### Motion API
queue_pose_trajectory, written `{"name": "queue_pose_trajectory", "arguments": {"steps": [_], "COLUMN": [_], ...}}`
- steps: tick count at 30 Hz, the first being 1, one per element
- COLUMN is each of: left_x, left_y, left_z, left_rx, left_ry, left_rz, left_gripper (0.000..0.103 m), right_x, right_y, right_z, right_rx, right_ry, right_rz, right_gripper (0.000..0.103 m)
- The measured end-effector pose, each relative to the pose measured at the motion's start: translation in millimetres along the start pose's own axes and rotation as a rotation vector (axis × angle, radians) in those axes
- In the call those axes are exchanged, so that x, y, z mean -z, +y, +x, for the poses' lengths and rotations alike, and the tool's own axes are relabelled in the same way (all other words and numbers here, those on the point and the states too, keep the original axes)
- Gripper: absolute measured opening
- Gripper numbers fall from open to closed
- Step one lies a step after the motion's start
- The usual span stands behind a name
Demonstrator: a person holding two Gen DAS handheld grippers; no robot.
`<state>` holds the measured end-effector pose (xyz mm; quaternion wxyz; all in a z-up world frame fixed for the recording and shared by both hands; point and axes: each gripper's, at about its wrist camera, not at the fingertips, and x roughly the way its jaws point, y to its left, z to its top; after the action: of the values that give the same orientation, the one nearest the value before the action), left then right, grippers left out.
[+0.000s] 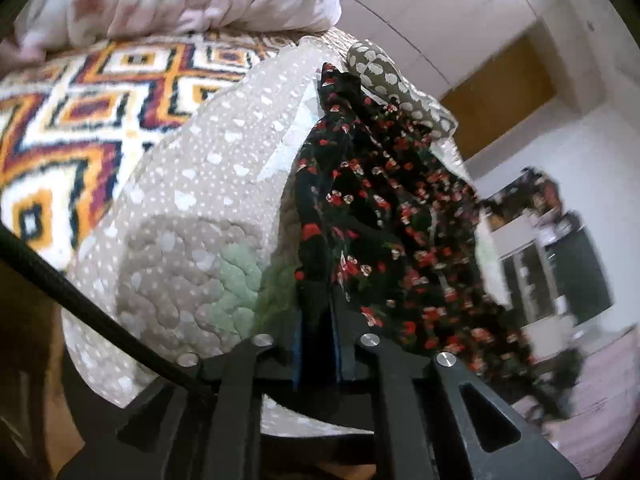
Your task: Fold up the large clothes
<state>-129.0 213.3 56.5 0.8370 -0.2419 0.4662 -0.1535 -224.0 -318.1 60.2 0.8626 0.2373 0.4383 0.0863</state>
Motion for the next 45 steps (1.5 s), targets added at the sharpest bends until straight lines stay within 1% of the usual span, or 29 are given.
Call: {"name": "queue_pose_trajectory", "arguments": {"steps": [2,3,4,5,6,7,9,13,16,17,18,19,20,21,24,26,27,28,29,31,32,34,36,37,39,41,43,44,45], "left_x": [0.2,-0.3,-1.5,-3.3,-5.8,-8.4,-12.9,-9.1,-1.4,0.8,2.5,3.7,4.5,4.2,-3.0,-16.2,-25.5,-37.3,-51.9,-86.1,-105.7,-151.0,-189.3,-212.9,-255.8,-290.5,-308.2,-312.6,-314.1], "left_y": [0.4,1.5,3.5,6.2,9.8,12.4,16.5,14.7,5.6,0.9,-2.5,-4.8,-4.2,-1.5,3.5,2.3,-1.9,-7.2,-14.3,-27.9,-38.0,-60.7,-77.5,-89.9,-107.4,-113.9,-113.5,-114.0,-115.4], "left_z": [0.4,-1.2,-5.0,-9.0,-12.6,-13.4,-7.1,27.8,41.6,43.8,45.5,47.7,48.7,45.7,31.2,19.9,16.2,13.1,12.6,20.6,26.5,49.9,74.1,90.1,123.7,155.2,171.9,175.1,175.9], "left_rx": [-0.025,-0.034,-0.038,-0.037,-0.037,-0.033,-0.01,0.006,-0.002,-0.011,-0.013,-0.014,-0.003,0.034,0.124,0.195,0.216,0.224,0.22,0.193,0.168,0.124,0.086,0.042,-0.049,-0.109,-0.118,-0.1,-0.074], "left_ry": [-0.005,-0.013,-0.029,-0.049,-0.064,-0.069,-0.044,0.062,0.079,0.08,0.089,0.11,0.136,0.141,0.142,0.128,0.115,0.096,0.076,0.052,0.023,-0.008,-0.016,-0.033,-0.058,-0.061,-0.05,-0.053,-0.061], "left_rz": [0.019,0.021,0.02,0.014,0.001,-0.006,0.0,0.023,0.049,0.068,0.084,0.098,0.094,0.066,-0.01,-0.063,-0.076,-0.082,-0.085,-0.088,-0.067,-0.037,-0.028,-0.014,-0.004,-0.04,-0.089,-0.1,-0.097], "left_gripper": [0.019,0.03,0.045,0.053,0.066,0.073,0.075,0.075,0.075,0.073,0.053,0.023,0.019,0.017,0.016,0.015,0.014,0.011,0.01,0.01,0.01,0.009,0.009,0.009,0.009,0.011,0.019,0.022,0.028], "right_x": [-1.9,-2.6,-3.0,-2.8,-2.3,-1.4,0.0,2.8,4.0,4.1,4.2,4.3,4.2,4.0,1.8,-6.2,-12.0,-20.7,-31.7,-63.4,-86.9,-125.2,-177.5,-202.4,-251.9,-295.2,-320.2,-326.7,-331.3], "right_y": [-0.6,-2.1,-4.1,-6.0,-7.7,-9.1,-12.2,-16.3,-16.0,-15.6,-15.6,-15.6,-15.8,-15.8,-15.1,-13.1,-11.4,-8.4,-4.6,4.2,9.1,17.2,20.6,20.5,18.3,7.0,-8.3,-14.9,-19.5], "right_z": [3.9,6.4,7.8,8.9,9.9,10.9,13.1,17.8,18.4,18.3,18.1,18.3,18.9,19.7,18.0,11.3,8.0,3.9,0.6,-3.9,-3.6,1.4,19.9,32.6,64.8,106.2,140.6,152.8,164.4], "right_rx": [0.013,0.015,0.013,0.013,0.014,0.016,0.015,0.017,0.019,0.022,0.022,0.023,0.022,0.02,-0.003,-0.075,-0.106,-0.139,-0.168,-0.213,-0.232,-0.235,-0.228,-0.214,-0.146,-0.069,0.019,0.051,0.073], "right_ry": [0.007,0.011,0.013,0.014,0.015,0.016,0.02,0.028,0.029,0.03,0.031,0.033,0.037,0.039,0.049,0.044,0.038,0.028,0.015,-0.014,-0.034,-0.069,-0.096,-0.105,-0.127,-0.134,-0.142,-0.134,-0.124], "right_rz": [-0.009,-0.005,0.003,0.011,0.016,0.02,0.03,0.049,0.052,0.049,0.048,0.047,0.046,0.046,0.05,0.068,0.073,0.074,0.071,0.055,0.046,0.026,0.04,0.059,0.087,0.145,0.221,0.249,0.274], "right_gripper": [0.012,0.012,0.012,0.012,0.012,0.012,0.012,0.012,0.012,0.013,0.013,0.013,0.013,0.012,0.012,0.012,0.012,0.012,0.011,0.011,0.011,0.011,0.011,0.011,0.011,0.013,0.022,0.033,0.047]}}
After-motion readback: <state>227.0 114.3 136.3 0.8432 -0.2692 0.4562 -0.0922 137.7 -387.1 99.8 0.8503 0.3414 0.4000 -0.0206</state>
